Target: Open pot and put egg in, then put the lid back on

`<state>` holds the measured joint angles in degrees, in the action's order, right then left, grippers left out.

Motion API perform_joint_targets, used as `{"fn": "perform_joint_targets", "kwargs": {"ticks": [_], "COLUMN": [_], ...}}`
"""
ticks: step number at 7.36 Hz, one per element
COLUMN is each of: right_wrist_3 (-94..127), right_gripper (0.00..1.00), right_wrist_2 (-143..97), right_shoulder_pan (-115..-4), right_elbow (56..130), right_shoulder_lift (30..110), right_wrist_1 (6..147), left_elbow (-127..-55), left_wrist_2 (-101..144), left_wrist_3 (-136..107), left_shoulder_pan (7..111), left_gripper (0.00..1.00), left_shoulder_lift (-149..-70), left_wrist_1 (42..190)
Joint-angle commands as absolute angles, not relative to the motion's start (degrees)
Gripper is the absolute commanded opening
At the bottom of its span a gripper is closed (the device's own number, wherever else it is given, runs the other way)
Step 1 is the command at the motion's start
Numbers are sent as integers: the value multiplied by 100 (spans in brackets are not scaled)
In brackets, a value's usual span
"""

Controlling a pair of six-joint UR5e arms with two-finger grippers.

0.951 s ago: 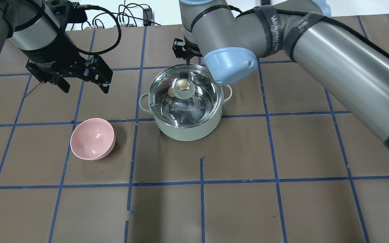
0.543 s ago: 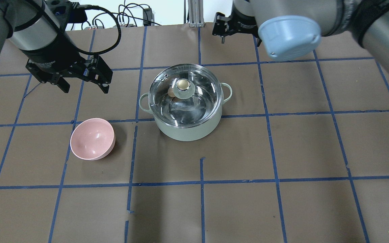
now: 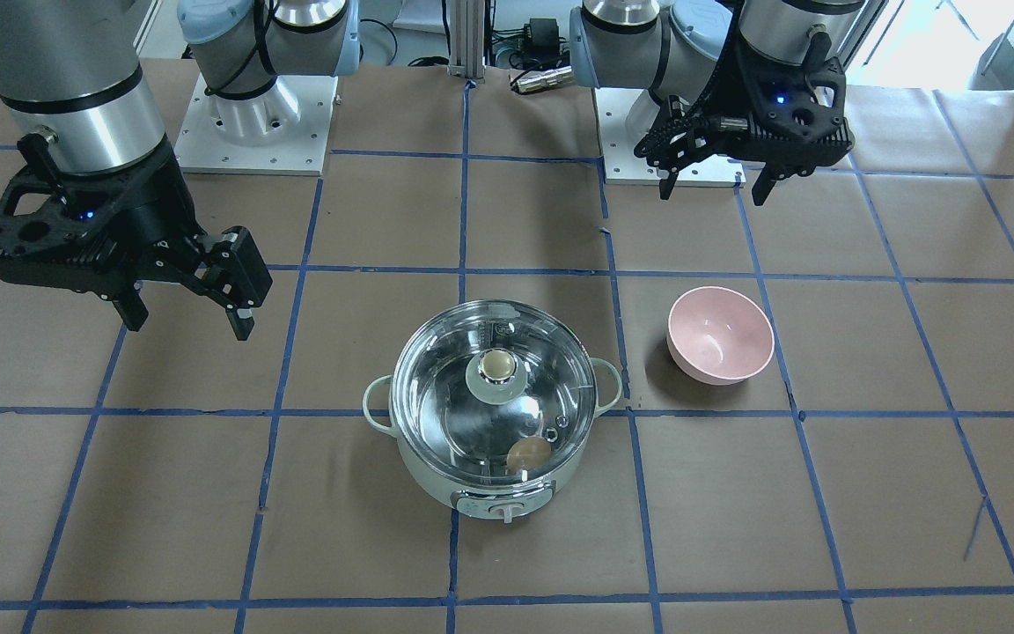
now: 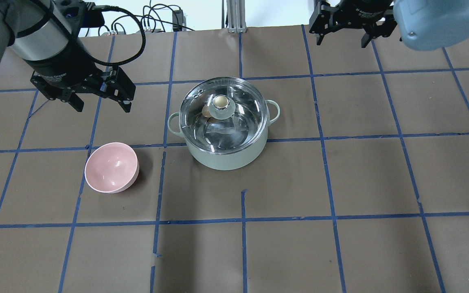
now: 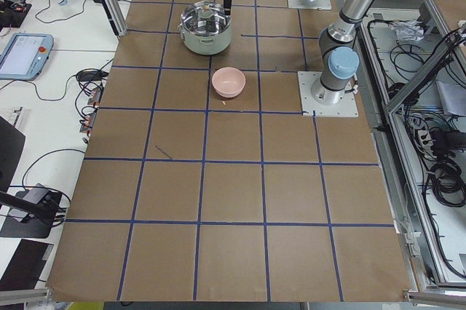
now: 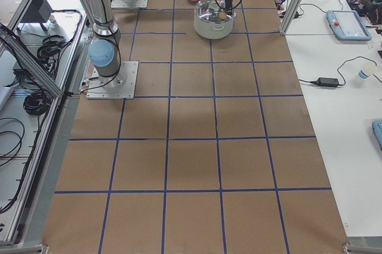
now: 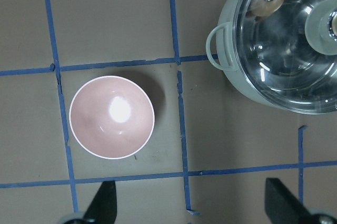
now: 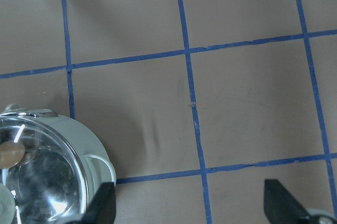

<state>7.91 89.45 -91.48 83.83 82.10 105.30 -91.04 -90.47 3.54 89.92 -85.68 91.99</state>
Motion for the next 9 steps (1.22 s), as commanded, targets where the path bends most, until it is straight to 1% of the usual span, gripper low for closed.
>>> {"fn": "perform_joint_targets", "kwargs": {"ticks": [1, 9], "right_wrist_3": [747, 589], "right_gripper": [100, 100], "right_wrist_2": [8938, 8938], "right_shoulder_pan": [-9123, -9061], "right_elbow": [8376, 8376], "right_shoulder_lift": [8218, 8227], "right_wrist_1": [10468, 10459], "left_elbow": [-9140, -9149], "left_wrist_2": [-9044, -9044], "left_wrist_3": [351, 343], "left_shoulder_pan": [9000, 9000], "left_gripper": [100, 100], "left_shoulder_lift": [-8534, -8517], "left_wrist_1": [9202, 9193]}}
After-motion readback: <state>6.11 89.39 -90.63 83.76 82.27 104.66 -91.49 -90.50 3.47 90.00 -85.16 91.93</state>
